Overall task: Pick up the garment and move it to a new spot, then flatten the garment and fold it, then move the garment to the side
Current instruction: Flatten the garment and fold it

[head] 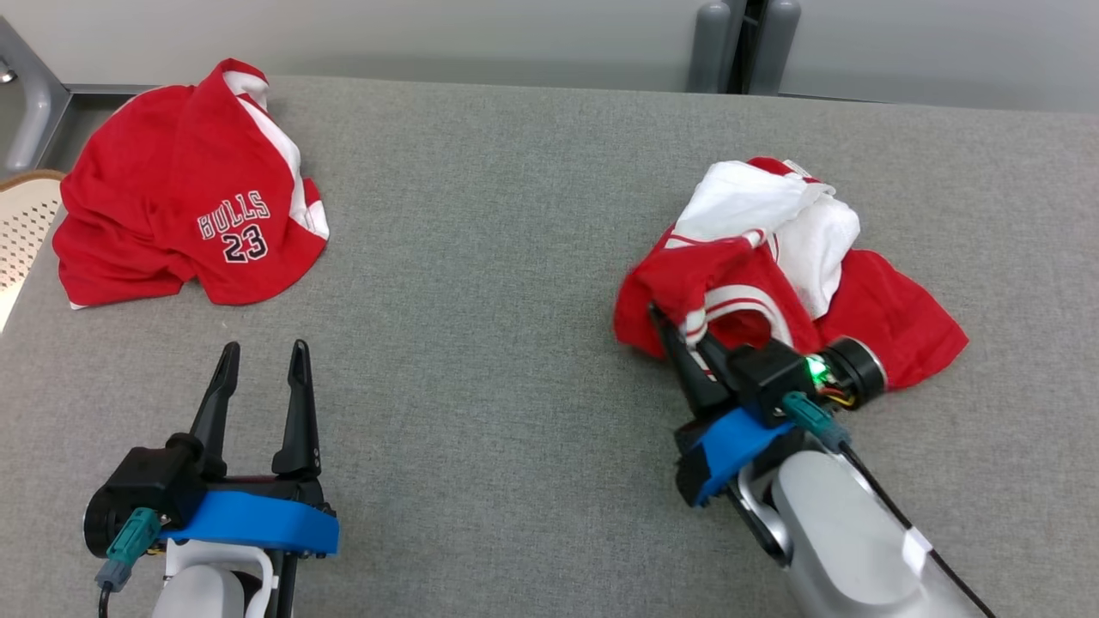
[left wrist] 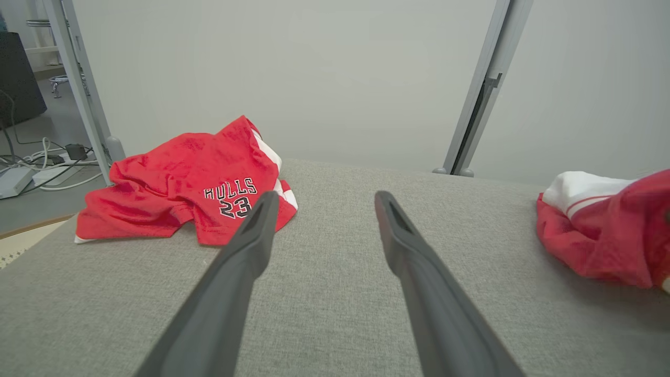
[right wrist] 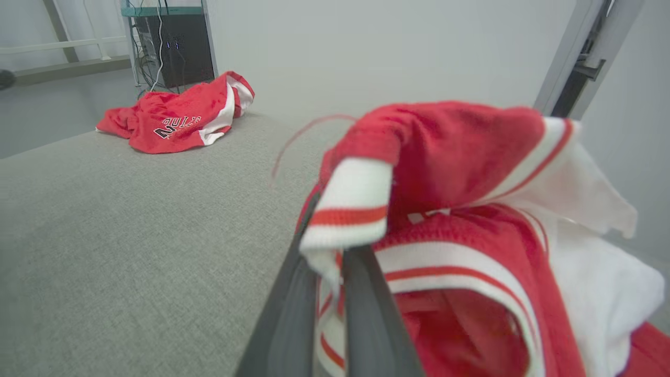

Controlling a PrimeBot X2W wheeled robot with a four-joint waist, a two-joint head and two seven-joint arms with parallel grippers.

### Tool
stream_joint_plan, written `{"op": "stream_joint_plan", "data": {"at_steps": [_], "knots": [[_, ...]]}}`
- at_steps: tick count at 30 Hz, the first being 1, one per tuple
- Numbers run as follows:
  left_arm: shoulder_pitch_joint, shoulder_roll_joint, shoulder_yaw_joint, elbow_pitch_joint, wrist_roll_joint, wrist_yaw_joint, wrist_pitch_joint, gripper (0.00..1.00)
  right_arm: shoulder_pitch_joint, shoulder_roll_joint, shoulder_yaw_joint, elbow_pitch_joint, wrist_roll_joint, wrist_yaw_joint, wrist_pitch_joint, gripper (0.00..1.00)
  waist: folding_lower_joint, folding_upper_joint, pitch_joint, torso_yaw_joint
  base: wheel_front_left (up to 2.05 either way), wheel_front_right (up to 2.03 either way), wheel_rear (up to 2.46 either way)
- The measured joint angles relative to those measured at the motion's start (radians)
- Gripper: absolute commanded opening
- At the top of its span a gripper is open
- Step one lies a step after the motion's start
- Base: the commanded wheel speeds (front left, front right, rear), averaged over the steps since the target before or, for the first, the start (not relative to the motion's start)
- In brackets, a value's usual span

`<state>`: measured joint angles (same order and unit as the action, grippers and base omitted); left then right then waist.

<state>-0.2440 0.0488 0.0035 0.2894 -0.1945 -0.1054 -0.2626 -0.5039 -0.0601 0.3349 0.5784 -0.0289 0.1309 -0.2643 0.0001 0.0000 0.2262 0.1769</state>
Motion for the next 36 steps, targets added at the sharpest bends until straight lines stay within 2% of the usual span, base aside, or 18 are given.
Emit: {"op": "stream_joint_plan", "data": {"at_steps": [5, 14, 18, 19, 20, 25, 29, 36], "knots": [[-0.010, 0.000, -0.006, 0.004, -0.004, 0.000, 0.000, 1.00, -0.065, 0.006, 0.114, -0.039, 0.049, 0.000, 0.000, 0.00, 0.0000, 0.0000, 0.007, 0.006, 0.00, 0.00, 0.00], [-0.024, 0.000, -0.026, 0.017, -0.008, 0.000, 0.000, 1.00, -0.186, 0.008, 0.416, -0.105, 0.239, 0.000, 0.000, 0.00, 0.0001, 0.0000, 0.016, 0.027, 0.00, 0.00, 0.00], [-0.030, 0.000, -0.037, 0.025, -0.015, 0.001, 0.000, 1.00, -0.216, 0.009, 0.502, -0.125, 0.300, 0.000, 0.000, 0.00, 0.0000, 0.0000, 0.018, 0.035, 0.00, 0.00, 0.00], [-0.032, 0.000, -0.038, 0.026, -0.016, 0.001, 0.000, 1.00, -0.220, 0.010, 0.518, -0.117, 0.308, 0.000, 0.000, 0.25, 0.0000, 0.0000, 0.018, 0.036, 0.00, 0.00, 0.00], [-0.034, 0.000, -0.041, 0.026, -0.017, 0.002, 0.000, 1.00, -0.224, 0.011, 0.532, -0.093, 0.313, 0.000, 0.000, 1.00, 0.0000, 0.0000, 0.018, 0.037, 0.00, 0.00, 0.00], [-0.035, 0.000, -0.043, 0.028, -0.022, 0.009, 0.000, 1.00, -0.224, 0.010, 0.542, -0.050, 0.337, 0.000, 0.000, 1.00, 0.0000, 0.0000, 0.018, 0.029, 0.00, 0.00, 0.00], [-0.031, 0.000, -0.037, 0.031, -0.021, 0.010, 0.000, 1.00, -0.204, 0.010, 0.512, -0.036, 0.322, 0.000, 0.000, 1.00, 0.0000, 0.0000, 0.016, 0.003, 0.00, 0.00, 0.00], [-0.019, 0.000, -0.022, 0.033, -0.003, 0.006, 0.000, 1.00, -0.104, 0.010, 0.355, -0.055, 0.224, 0.000, 0.000, 1.00, 0.0000, 0.0000, -0.001, -0.058, 0.00, 0.00, 0.00]]}}
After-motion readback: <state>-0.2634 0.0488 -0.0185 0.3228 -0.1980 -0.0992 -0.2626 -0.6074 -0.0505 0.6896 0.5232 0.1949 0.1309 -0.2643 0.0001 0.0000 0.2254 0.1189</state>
